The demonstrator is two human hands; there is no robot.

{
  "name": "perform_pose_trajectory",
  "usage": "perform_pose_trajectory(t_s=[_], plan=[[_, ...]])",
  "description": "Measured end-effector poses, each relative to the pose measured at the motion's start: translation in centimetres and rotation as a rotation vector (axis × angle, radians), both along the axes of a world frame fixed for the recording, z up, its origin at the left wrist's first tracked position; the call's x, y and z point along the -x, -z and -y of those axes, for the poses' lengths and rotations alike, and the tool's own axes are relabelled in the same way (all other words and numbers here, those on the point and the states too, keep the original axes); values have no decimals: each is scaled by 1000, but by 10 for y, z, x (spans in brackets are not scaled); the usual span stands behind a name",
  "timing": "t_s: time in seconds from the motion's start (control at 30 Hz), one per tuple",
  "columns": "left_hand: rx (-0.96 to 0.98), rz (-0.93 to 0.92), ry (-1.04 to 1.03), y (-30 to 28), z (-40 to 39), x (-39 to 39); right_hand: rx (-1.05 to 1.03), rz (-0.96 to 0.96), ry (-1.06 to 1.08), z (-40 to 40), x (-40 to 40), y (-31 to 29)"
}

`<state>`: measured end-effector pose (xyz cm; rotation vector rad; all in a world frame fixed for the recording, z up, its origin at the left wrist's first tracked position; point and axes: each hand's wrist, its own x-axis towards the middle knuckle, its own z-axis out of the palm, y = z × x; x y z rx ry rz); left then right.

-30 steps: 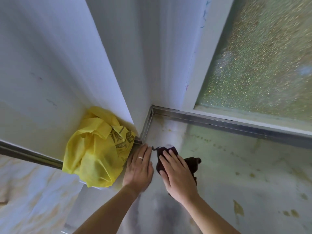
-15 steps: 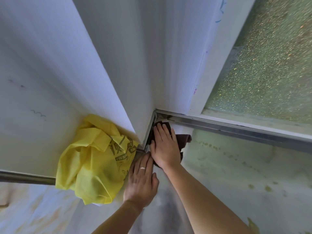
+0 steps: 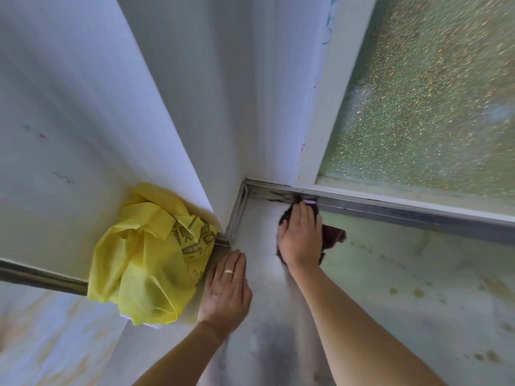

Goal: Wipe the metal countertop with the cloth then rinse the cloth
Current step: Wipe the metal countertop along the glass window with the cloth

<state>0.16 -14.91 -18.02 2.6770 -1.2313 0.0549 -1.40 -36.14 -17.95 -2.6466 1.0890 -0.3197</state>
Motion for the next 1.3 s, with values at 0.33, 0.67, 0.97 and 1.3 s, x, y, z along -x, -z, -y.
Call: perform_pose_trajectory(t_s=[0.33,0.67,0.97,1.3], plan=[[-153,-102,5,-5,49,-12,60,20,-303,-12,74,3],[-81,-149,-45,9,55,-20,99,37,-324,16,13,8],[-16,-195,-39,1,52,-19,57,50,-176,41,55,10],[56,-30,-2,-14,38,13,-2,173,364,80,200,1]])
